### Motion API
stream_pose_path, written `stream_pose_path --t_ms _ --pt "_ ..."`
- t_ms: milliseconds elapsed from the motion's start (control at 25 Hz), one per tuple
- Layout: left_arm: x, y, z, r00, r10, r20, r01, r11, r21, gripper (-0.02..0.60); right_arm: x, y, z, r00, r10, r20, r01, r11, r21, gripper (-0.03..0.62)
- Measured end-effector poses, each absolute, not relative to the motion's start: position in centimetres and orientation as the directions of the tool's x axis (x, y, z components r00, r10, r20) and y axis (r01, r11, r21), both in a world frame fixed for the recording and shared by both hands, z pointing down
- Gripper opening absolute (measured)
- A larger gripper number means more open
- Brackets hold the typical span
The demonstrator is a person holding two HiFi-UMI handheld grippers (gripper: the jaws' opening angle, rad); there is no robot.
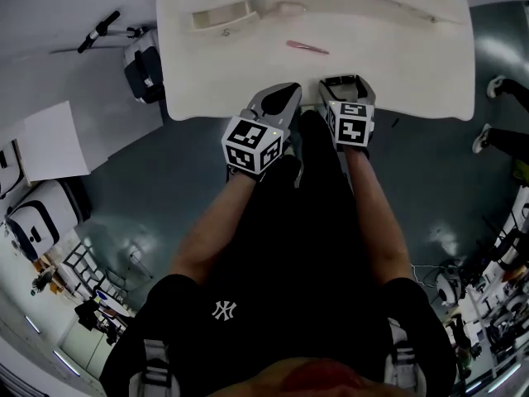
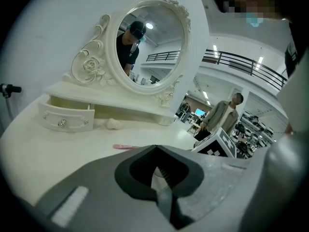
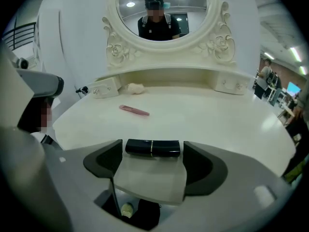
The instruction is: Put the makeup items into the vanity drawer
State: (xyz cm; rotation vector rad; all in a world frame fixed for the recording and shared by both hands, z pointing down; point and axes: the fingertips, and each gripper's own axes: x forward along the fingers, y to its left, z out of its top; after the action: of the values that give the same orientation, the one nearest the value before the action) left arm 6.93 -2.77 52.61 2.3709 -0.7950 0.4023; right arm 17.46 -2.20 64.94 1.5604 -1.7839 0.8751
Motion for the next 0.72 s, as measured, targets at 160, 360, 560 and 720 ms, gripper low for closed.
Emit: stream_pose_path --t_ms 160,360,560,720 --pt "6.7 -3.0 52.9 0.771 -0.447 0.454 -0.631 -0.635 0.446 0.002 17.7 -2.3 65.1 -0.084 -0.579 0.811 -0.995 0.090 -0.039 0.393" --pt "6.0 -3.3 52.8 0.765 -0.459 0.452 -0.639 -0.626 0.446 0.002 17.6 -2.5 64.7 -0.088 -0.570 0.817 -0.995 0.084 -0.049 0.370" --pt "5.1 -3.7 52.7 0.753 -0.483 0.446 -0.655 -0.615 0.439 0.000 16.6 -3.8 63.3 -0.114 -0.600 0.792 -0.993 0.095 -0.071 0.370" --pt "4.3 -4.2 52.4 0.739 -0.510 0.441 -0.672 -0.602 0.430 0.002 15.2 -5.3 61.8 -0.150 -0.627 0.764 -0.988 0.118 -0.098 0.370"
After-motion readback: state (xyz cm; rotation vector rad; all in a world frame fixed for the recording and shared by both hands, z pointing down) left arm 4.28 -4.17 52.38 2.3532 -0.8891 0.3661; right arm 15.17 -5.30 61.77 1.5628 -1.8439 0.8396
